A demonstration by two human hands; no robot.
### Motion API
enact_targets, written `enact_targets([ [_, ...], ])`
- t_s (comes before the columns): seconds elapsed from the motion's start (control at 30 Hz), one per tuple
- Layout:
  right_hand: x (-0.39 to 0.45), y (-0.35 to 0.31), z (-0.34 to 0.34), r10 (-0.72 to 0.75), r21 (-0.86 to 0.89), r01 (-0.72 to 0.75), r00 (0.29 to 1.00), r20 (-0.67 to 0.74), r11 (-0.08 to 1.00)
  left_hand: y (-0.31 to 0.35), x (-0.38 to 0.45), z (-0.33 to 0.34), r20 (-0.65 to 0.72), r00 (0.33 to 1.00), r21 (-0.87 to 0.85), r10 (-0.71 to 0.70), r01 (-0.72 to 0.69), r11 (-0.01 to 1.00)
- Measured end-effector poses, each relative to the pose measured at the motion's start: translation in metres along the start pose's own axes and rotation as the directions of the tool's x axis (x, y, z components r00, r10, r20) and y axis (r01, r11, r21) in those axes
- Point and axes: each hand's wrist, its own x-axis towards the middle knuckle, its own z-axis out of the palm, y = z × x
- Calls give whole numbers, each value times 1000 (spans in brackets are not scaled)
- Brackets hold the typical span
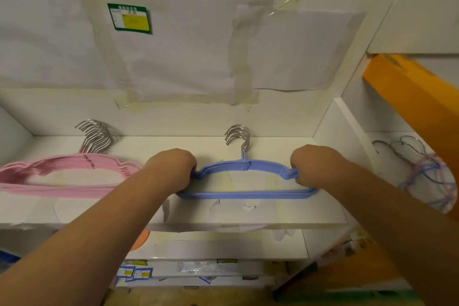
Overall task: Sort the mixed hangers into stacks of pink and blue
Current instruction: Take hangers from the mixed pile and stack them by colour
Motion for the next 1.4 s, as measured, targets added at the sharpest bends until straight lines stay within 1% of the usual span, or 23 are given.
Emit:
enact_targets([
  [0.17,0,-3,3,-86,20,88,994,-72,996,1,2,-2,-40,997,-25,66,-67,997],
  [0.33,1,1,-1,-133,27,134,990,-39,991,-4,1,-6,-47,989,-16,141,-142,990],
  [0.47,2,-1,-2,-131,43,132,991,-21,990,-6,-1,-10,-9,990,-64,141,-141,988],
  [0.57,-3,2,0,-108,126,110,994,-25,986,-8,-7,-10,-39,988,-185,149,-153,971],
  [0.63,-14,5,-2,-114,245,116,993,-25,963,-7,-15,-10,-47,988,-366,145,-153,918],
  [0.67,-20,7,-3,-116,321,113,993,-9,940,-5,-20,-10,-40,986,-425,160,-162,890],
  [0.7,-27,9,-3,-129,402,111,991,17,909,-1,-24,-8,-23,983,-429,182,-174,886],
  [0.73,-33,10,-3,-153,462,117,987,41,879,2,-26,-5,-8,980,-364,199,-188,912],
  [0.77,-38,9,-2,-183,473,141,982,44,870,5,-27,0,-3,977,-284,212,-204,937],
  [0.8,-40,8,1,-202,437,167,979,34,884,7,-26,4,-14,976,-208,219,-217,954],
  [0.83,-40,7,4,-207,390,186,978,11,902,7,-22,9,-42,976,-171,215,-219,961],
  [0.93,-33,6,11,-200,300,220,975,-98,928,6,-17,11,-101,977,-184,187,-203,962],
  [1.03,-30,8,12,-218,249,250,964,-150,936,8,-16,9,-110,979,-195,171,-190,962],
  [1.23,-26,9,16,-220,223,262,956,-195,939,11,-17,6,-99,984,-172,150,-165,971],
  [1.4,-28,7,16,-181,247,212,973,-143,946,14,-22,3,-74,988,-202,133,-145,969],
])
